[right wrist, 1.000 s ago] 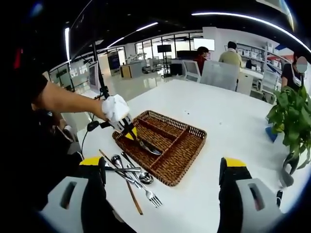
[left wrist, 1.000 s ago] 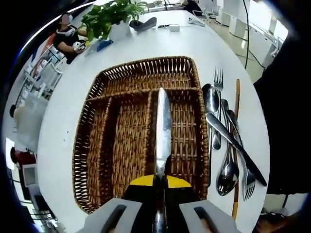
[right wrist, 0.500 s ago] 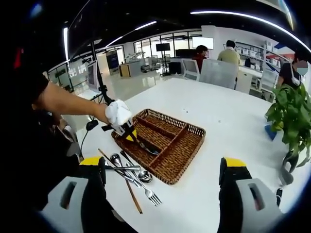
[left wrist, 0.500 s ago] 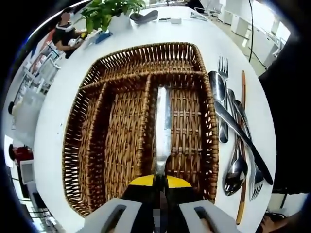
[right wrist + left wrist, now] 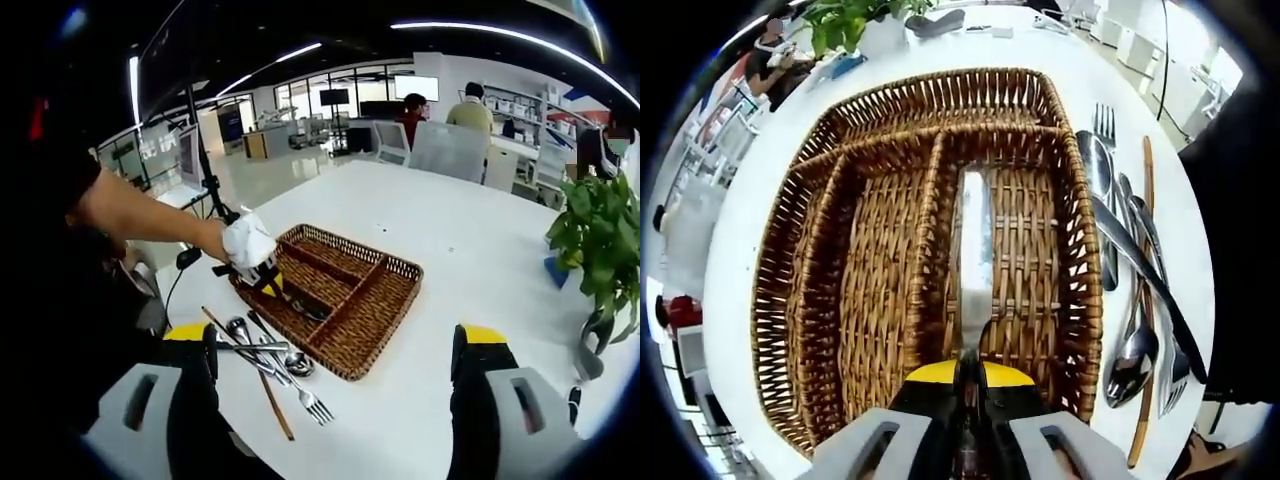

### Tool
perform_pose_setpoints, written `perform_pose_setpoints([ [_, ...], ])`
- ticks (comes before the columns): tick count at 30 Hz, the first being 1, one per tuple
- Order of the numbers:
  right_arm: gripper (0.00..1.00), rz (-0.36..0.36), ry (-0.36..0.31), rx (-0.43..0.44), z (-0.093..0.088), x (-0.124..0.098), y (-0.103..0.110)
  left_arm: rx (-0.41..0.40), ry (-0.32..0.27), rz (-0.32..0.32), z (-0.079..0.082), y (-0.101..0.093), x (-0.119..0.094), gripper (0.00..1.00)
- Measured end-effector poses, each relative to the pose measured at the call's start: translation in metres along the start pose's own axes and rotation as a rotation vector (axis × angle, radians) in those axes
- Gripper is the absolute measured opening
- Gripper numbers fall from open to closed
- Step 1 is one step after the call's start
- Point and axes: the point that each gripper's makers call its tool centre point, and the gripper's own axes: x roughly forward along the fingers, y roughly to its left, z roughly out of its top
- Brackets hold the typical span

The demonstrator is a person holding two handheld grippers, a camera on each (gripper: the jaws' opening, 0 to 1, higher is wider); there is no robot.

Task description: Arrange the knives, forks, and spoons in their matching storage slots by inserting each utensil handle-first until every utensil is classified and aligned in the correct compartment

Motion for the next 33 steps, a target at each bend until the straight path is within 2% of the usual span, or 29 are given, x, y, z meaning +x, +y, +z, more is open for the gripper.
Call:
perform_pose_setpoints([
  [6,0.99,0.0,0.001,-0.001,-0.002,-0.001,0.003,0.003,-0.013,0.006,0.0,0.001,0.0,0.05],
  [11,0.99,0.004,-0.008,-0.009,-0.001,-0.002,0.007,-0.035,-0.03,-0.005,0.001,0.0,0.0,0.06],
  [13,0.99,0.005,-0.011,-0.012,-0.001,-0.003,0.008,-0.097,-0.05,-0.018,0.001,-0.002,-0.003,0.08],
  [14,0.99,0.005,-0.011,-0.015,-0.002,-0.003,0.009,-0.151,-0.099,-0.026,0.007,-0.001,-0.007,0.09],
  [15,0.99,0.007,-0.008,-0.02,-0.003,-0.004,0.009,-0.185,-0.134,-0.007,0.012,0.004,-0.012,0.09],
  [16,0.99,0.008,-0.005,-0.022,-0.005,-0.004,0.009,-0.19,-0.15,0.001,0.014,0.006,-0.016,0.08],
  [17,0.99,0.009,0.001,-0.025,-0.006,-0.004,0.009,-0.178,-0.13,0.003,0.009,0.007,-0.018,0.08],
  [19,0.99,0.008,0.002,-0.03,-0.006,-0.005,0.009,-0.182,-0.141,0.007,0.009,0.008,-0.022,0.09],
  [23,0.99,0.002,-0.019,-0.037,0.001,-0.01,0.009,-0.215,-0.171,0.026,0.012,0.01,-0.034,0.14],
  [24,0.99,0.002,-0.031,-0.042,0.005,-0.012,0.01,-0.248,-0.244,0.06,0.02,0.015,-0.046,0.19],
  [25,0.99,0.003,-0.033,-0.044,0.005,-0.013,0.01,-0.274,-0.27,0.073,0.023,0.018,-0.053,0.27],
  [27,0.99,0.005,-0.04,-0.051,0.006,-0.014,0.011,-0.327,-0.328,0.079,0.029,0.019,-0.07,0.35],
  [30,0.99,0.015,-0.061,-0.052,0.009,-0.017,0.014,-0.407,-0.427,0.136,0.035,0.024,-0.1,0.44],
  [33,0.99,0.029,-0.08,-0.048,0.009,-0.021,0.018,-0.48,-0.525,0.119,0.045,0.015,-0.123,0.61],
])
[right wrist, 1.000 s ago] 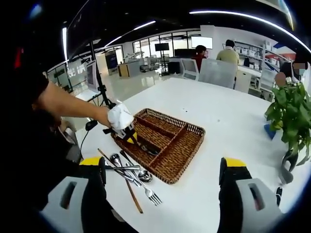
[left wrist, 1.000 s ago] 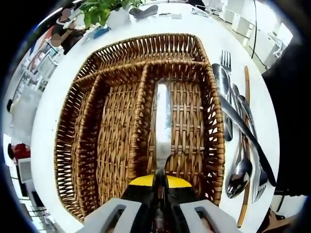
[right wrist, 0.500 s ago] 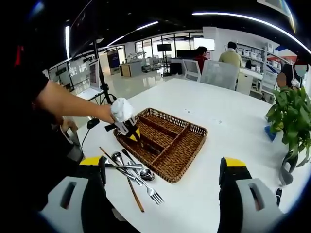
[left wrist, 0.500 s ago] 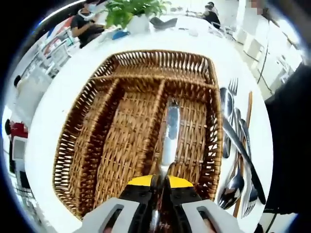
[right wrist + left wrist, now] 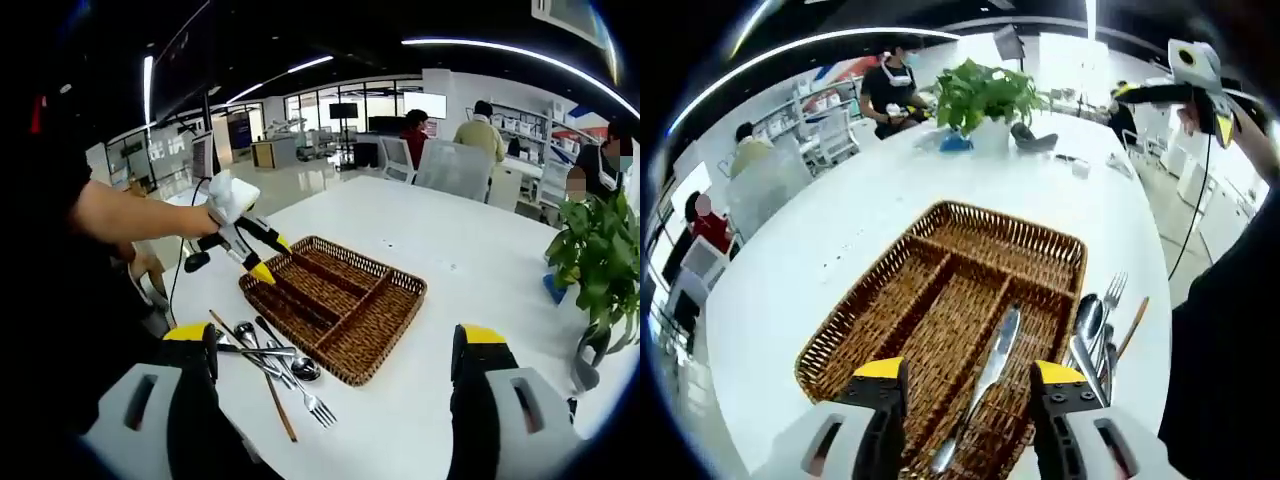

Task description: Arrange the knives, forks, and spoons in their matching storage slots by inserting each utensil handle-first until every utensil is classified and aligned in the correct compartment

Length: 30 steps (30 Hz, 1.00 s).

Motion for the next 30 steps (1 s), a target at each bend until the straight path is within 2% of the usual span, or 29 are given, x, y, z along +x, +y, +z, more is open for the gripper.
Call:
perform_pose_setpoints([
  [2,0.99,0.004,-0.006,-0.004,-0.001,-0.002,0.001,-0.015,-0.007,0.007,0.002,-0.009,-0.013,0.77],
  [4,0.99,0.015,-0.017,-0.008,-0.001,-0.004,0.004,0.031,-0.04,0.069,0.009,-0.015,-0.027,0.88],
  [7,0.99,0.044,-0.024,-0.021,-0.003,-0.006,0.013,0.011,-0.072,0.093,0.015,-0.027,-0.042,0.99],
  [8,0.99,0.054,-0.022,-0.027,-0.005,-0.005,0.015,-0.007,-0.094,0.107,0.017,-0.034,-0.053,1.0],
  [11,0.99,0.094,-0.015,-0.036,-0.008,-0.004,0.025,-0.034,-0.108,0.14,0.015,-0.041,-0.074,1.0],
  [15,0.99,0.096,-0.009,-0.059,-0.004,-0.002,0.031,-0.06,-0.146,0.154,0.013,-0.049,-0.1,1.0],
  [21,0.99,0.095,-0.021,-0.073,0.014,0.004,0.039,-0.081,-0.191,0.205,0.005,-0.038,-0.136,1.0],
  [23,0.99,0.086,-0.014,-0.079,0.018,0.007,0.041,-0.087,-0.204,0.218,-0.004,-0.028,-0.148,1.0],
  [28,0.99,0.055,0.014,-0.094,0.025,0.014,0.044,-0.093,-0.24,0.242,-0.007,-0.029,-0.178,1.0],
  [30,0.99,0.049,0.01,-0.087,0.036,0.016,0.051,-0.097,-0.249,0.241,-0.01,-0.028,-0.188,1.0],
])
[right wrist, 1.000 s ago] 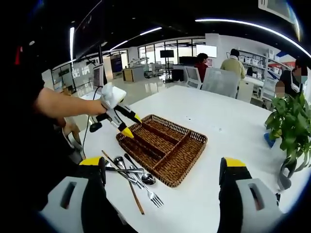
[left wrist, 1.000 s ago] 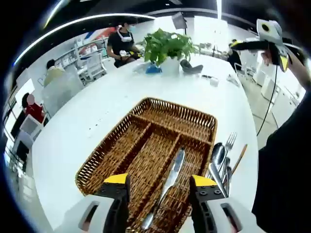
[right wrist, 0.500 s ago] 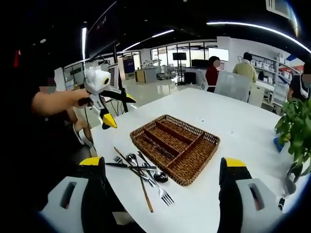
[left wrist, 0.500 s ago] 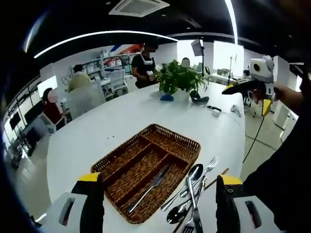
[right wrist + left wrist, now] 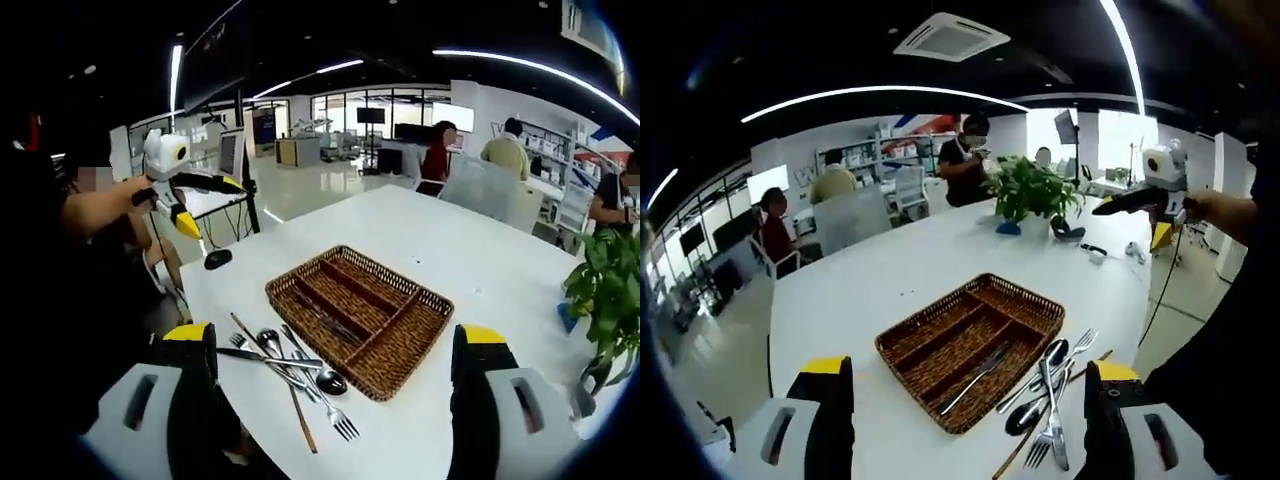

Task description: Arrange the knives, forks, and spoons in their matching storage slots by inserting each utensil handle-first until every utensil is classified and aligned in the correct compartment

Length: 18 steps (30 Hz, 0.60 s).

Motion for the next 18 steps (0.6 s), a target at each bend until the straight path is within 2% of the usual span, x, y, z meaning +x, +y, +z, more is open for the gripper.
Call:
perform_pose_setpoints([
  [4,0.99,-0.008,0.021,-0.03,0.008,0.009,0.013,-0.029,-0.033,-0.004,-0.007,0.011,-0.02,1.0],
  [6,0.99,-0.015,0.023,-0.036,0.008,0.015,0.018,-0.067,-0.026,-0.004,-0.019,0.017,-0.026,1.0],
  [8,0.99,-0.049,0.031,-0.057,0.002,0.018,0.014,-0.071,-0.022,0.0,-0.035,0.023,-0.028,1.0],
  [10,0.99,-0.067,0.053,-0.067,-0.004,0.019,0.014,-0.098,0.02,-0.022,-0.052,0.02,-0.032,1.0],
  [12,0.99,-0.076,0.054,-0.06,-0.001,0.017,0.019,-0.083,0.031,-0.002,-0.062,0.023,-0.041,1.0],
  [14,0.99,-0.071,0.061,-0.058,0.0,0.017,0.027,-0.082,0.045,-0.011,-0.069,0.021,-0.049,1.0],
  [18,0.99,-0.069,0.102,-0.094,-0.008,0.025,0.036,-0.076,0.034,-0.044,-0.072,0.017,-0.056,1.0],
])
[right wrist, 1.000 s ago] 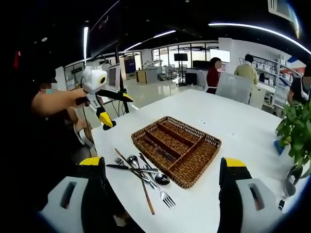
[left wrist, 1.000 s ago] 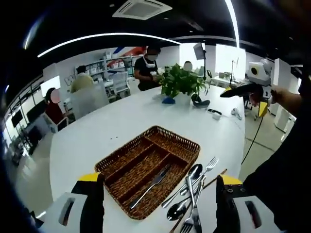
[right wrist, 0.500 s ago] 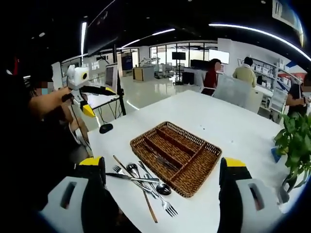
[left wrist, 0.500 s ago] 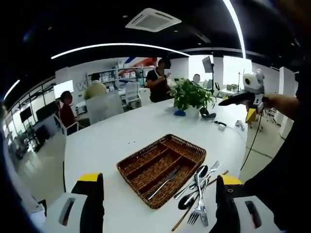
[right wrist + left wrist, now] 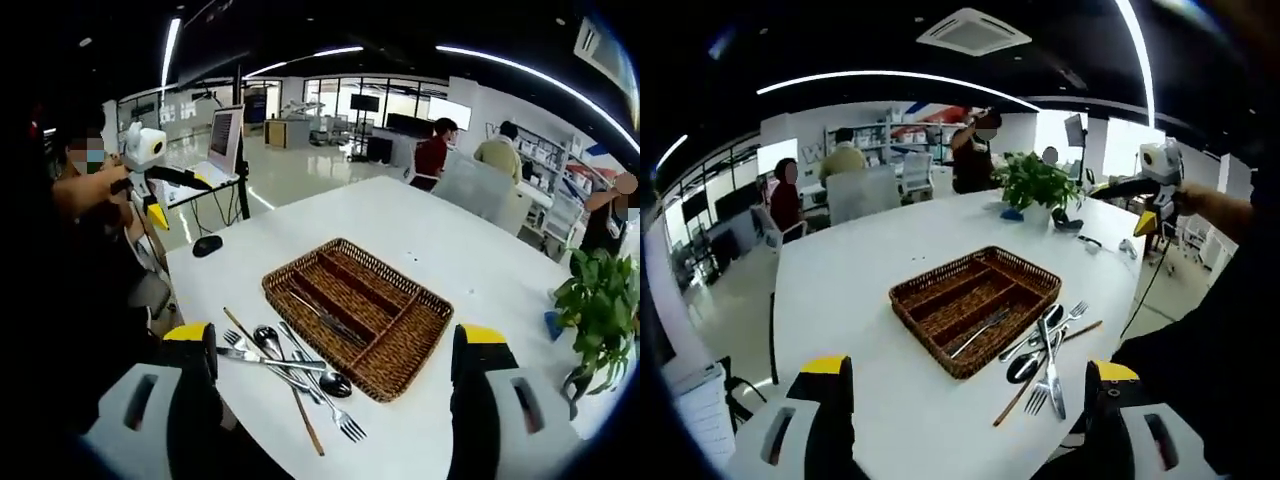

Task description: Arrange the knives, forks, and spoons in their matching storage slots by inserting each utensil handle-first until every utensil is classified and aligned in the correct compartment

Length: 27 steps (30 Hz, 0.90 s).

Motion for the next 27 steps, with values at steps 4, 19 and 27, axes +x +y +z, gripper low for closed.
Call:
perform_pose_setpoints([
  [4,0.99,0.028,0.031,-0.067,0.002,0.005,0.011,0.014,0.0,0.029,-0.001,0.007,-0.006,1.0],
  [19,0.99,0.029,0.05,-0.187,0.027,-0.002,0.021,0.025,-0.07,-0.008,0.014,0.005,-0.016,1.0],
  [27,0.99,0.079,0.065,-0.232,0.022,0.003,0.024,0.046,-0.071,0.0,0.022,0.006,-0.012,1.0],
])
